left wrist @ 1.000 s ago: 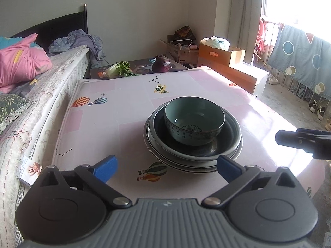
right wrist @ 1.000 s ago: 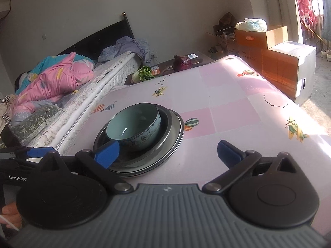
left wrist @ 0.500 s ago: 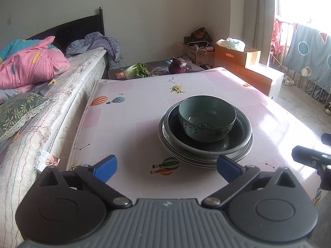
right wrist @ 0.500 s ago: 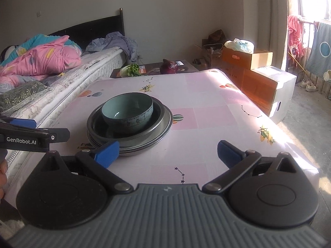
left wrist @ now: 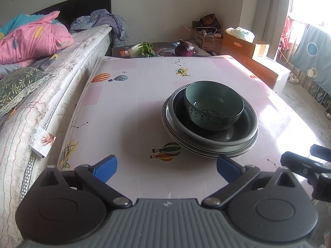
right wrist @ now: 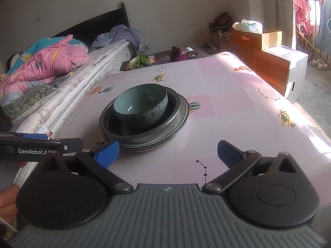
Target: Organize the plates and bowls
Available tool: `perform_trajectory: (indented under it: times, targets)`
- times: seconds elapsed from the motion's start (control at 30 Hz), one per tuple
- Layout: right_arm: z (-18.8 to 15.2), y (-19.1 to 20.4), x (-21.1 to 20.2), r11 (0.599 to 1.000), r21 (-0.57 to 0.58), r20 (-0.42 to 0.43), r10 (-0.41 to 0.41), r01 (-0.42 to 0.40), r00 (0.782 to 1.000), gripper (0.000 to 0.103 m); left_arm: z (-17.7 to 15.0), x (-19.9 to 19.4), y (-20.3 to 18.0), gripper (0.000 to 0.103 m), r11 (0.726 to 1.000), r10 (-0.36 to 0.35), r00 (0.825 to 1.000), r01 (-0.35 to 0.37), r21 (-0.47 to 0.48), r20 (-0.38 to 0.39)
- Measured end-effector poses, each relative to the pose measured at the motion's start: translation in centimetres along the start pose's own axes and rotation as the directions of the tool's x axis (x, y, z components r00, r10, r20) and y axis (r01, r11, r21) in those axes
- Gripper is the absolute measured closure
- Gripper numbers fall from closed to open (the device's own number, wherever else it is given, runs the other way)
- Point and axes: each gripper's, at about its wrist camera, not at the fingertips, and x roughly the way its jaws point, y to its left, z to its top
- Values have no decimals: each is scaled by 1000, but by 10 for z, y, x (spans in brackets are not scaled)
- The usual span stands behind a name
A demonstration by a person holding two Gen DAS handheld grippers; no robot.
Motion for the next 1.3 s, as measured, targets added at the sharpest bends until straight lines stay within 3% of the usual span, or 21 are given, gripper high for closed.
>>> perform_trajectory:
  times: [0.53,1.3]
  targets:
    - [4,9,25,1000,1,-58,21,-21,998,1,0,19,3,0,1000,10,997,-11,-24,-72]
    - [4,8,35,1000,-1,-75,19,-19,997,1,0,27,3,0,1000,18,995,-21,-22,-98]
